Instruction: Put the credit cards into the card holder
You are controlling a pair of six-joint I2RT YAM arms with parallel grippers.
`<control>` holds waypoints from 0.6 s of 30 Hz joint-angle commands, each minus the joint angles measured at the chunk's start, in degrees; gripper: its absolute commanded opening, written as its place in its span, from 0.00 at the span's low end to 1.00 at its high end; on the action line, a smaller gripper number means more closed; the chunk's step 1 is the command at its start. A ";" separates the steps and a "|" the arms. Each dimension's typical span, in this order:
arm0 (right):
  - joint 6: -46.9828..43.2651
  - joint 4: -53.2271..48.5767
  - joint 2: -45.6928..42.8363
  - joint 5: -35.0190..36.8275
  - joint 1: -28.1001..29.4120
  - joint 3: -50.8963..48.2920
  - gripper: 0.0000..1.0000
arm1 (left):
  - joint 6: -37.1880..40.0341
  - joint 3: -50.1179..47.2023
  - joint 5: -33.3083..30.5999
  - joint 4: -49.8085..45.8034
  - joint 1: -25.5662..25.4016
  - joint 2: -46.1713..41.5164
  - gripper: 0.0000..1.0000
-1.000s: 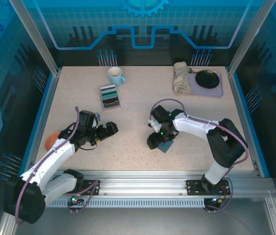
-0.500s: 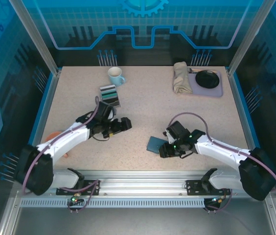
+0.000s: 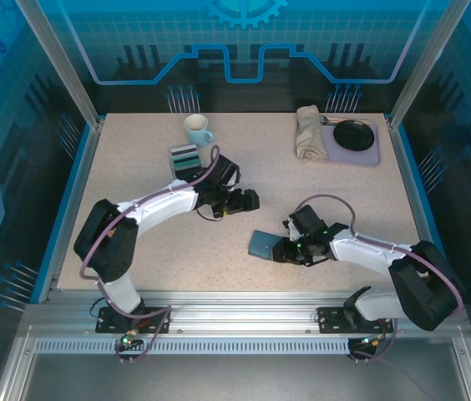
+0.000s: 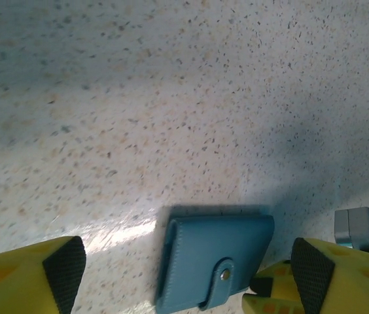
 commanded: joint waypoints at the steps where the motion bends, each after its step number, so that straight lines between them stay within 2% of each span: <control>1: 0.34 2.65 3.17 1.42 -2.36 2.09 0.28 | -0.51 4.54 0.70 -3.04 -1.70 4.12 0.85; 3: -1.86 0.92 4.55 3.44 -3.70 4.00 0.28 | -0.34 6.29 1.19 -3.34 -2.18 6.27 0.84; 8: -7.64 2.09 9.29 1.97 -7.80 6.93 0.29 | 1.32 10.08 1.98 -4.22 -2.71 10.32 0.84; 11: -10.12 -0.69 9.83 3.90 -9.67 8.14 0.29 | 3.30 13.48 2.36 -5.52 -2.71 12.92 0.84; 13: -9.92 -1.48 8.00 4.06 -10.90 7.32 0.30 | 4.77 16.01 2.95 -6.30 -2.70 14.61 0.84; 18: -5.38 2.73 -0.56 -1.36 -10.59 1.66 0.31 | 8.15 21.53 5.64 -6.45 -2.70 19.58 0.85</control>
